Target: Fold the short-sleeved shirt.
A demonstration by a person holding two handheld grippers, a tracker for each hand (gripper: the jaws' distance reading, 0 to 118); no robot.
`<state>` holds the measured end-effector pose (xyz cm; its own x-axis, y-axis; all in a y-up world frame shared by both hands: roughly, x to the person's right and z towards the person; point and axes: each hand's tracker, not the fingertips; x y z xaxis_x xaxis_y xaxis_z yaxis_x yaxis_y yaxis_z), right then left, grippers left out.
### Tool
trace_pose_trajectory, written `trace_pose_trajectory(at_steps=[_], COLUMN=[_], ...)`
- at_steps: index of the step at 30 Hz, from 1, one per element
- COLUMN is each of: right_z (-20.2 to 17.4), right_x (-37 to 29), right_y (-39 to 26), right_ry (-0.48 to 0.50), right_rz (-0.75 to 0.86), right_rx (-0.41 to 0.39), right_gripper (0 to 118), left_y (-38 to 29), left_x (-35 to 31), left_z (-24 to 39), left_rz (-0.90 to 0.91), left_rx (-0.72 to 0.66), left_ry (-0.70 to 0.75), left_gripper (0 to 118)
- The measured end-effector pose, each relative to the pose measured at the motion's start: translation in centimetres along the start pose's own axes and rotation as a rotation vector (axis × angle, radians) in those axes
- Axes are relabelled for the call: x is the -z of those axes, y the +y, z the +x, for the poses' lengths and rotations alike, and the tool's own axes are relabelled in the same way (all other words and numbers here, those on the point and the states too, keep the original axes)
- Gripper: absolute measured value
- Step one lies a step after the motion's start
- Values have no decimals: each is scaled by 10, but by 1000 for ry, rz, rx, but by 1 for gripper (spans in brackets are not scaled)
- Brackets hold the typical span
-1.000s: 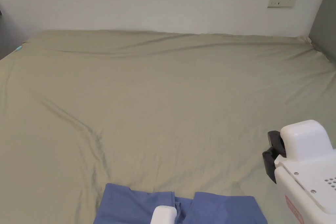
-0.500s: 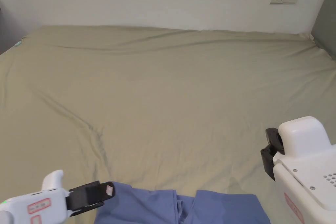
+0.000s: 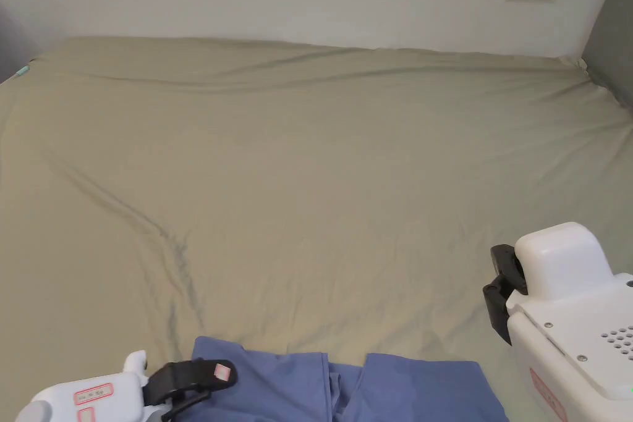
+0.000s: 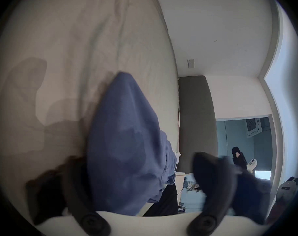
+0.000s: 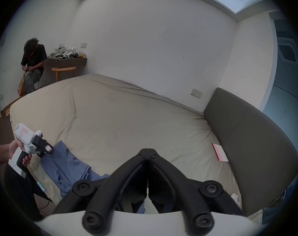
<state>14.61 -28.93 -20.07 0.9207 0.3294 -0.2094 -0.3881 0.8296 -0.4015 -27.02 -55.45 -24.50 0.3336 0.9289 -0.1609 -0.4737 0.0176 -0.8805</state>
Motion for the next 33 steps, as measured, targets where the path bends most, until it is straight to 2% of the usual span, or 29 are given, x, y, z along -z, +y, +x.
trace_pose_trajectory(at_steps=[1, 3, 4, 7, 10, 16, 21, 26, 29, 33], right_z=[-1, -2, -3, -3, -2, -2, -3, -3, -1, 3], right_x=[1, 2, 1, -1, 0, -3, -4, -3, -2, -1], right_y=[0, -1, -1, -1, 1, 5, 7, 7, 7, 7], right_ry=[2, 8, 11, 17, 12, 14, 21, 30, 31, 21], right_rz=[-6, -9, -8, 3, 2, 14, 28, 39, 41, 41], right_rx=[1, 2, 4, 9, 4, 4, 5, 13, -1, 10], right_gripper=[2, 2, 2, 2, 2, 2, 2, 2, 2, 2], left_y=[-1, -7, 3, -8, -19, -22, -5, 11, 3, -14], left_x=[9, 25, 11, 18, 15, -10, -60, -115, -125, -99], left_z=[1, 11, 22, 55, 75, 97, 107, 123, 150, 178], left_rz=[-14, -16, -3, 3, 20, 133, 247, 352, 392, 349], left_rx=[36, 165, 181, 398, 548, 585, 620, 604, 594, 678], left_ry=[77, 351, 239, 488, 575, 601, 782, 1057, 1028, 1004], left_gripper=[14, 14, 14, 14, 14, 14, 14, 14, 14, 14])
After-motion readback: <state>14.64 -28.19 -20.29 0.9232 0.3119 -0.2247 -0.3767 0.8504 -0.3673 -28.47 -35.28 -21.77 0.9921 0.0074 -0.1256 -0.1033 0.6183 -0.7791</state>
